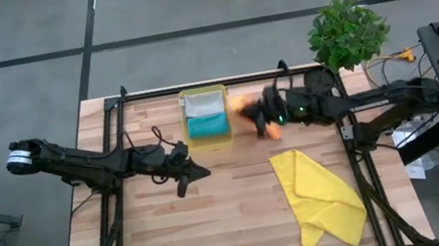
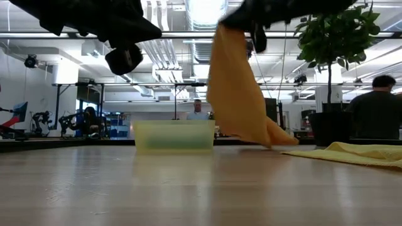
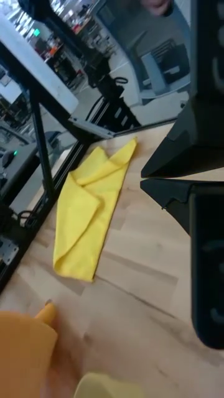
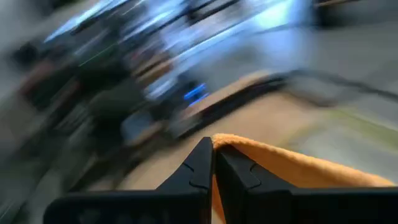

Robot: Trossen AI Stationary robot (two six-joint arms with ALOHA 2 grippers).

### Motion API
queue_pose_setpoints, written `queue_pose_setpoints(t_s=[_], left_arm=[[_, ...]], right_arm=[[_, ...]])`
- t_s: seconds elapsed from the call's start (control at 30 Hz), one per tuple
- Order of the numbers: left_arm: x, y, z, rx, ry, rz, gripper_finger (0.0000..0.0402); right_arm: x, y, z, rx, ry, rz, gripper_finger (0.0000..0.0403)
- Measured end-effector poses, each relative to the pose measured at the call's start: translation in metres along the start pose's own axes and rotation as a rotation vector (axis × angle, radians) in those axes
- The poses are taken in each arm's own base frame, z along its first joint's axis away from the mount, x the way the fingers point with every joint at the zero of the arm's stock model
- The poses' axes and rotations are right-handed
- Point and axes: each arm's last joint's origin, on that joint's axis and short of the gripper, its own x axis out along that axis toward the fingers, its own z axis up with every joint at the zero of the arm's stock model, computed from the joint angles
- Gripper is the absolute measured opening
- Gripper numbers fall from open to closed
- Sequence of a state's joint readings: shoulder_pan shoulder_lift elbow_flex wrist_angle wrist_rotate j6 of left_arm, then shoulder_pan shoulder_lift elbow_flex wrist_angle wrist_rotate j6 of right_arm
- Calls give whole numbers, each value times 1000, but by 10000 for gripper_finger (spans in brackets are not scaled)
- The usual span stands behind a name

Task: Fold microfiber towels
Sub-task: Fold the orange microfiber cloth

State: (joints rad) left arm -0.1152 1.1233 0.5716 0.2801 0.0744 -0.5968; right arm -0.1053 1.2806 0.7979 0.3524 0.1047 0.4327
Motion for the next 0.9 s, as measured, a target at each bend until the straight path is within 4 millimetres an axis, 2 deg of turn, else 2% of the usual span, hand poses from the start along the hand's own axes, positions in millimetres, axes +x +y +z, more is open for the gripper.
queue_pose_setpoints(t_s=[0.1, 0.23, 0.3, 0.43, 0.53, 0.7, 0.8, 0.9], left_arm=[[0, -2, -2, 4, 9, -12, 0], [0, -3, -2, 5, 11, -16, 0], [1, -3, -2, 5, 11, -15, 0], [4, -4, 0, 15, -16, -27, 0], [9, -4, 1, 49, -61, -36, 0], [28, -4, 4, 64, -138, -49, 0], [43, -4, 6, 65, -168, -66, 0], [64, -1, 4, 66, -123, -70, 0]], right_arm=[[-12, 35, -13, -174, 299, 238, 9], [-37, 67, -40, -281, 769, 159, 9], [-45, 80, -46, -335, 857, 147, 9], [-47, 106, -51, -381, 875, 222, 9], [-45, 119, -64, -406, 944, 270, 9], [-47, 126, -101, -391, 1263, 400, 9], [-57, 127, -126, -456, 1427, 360, 9], [-66, 127, -149, -557, 1509, 310, 9]])
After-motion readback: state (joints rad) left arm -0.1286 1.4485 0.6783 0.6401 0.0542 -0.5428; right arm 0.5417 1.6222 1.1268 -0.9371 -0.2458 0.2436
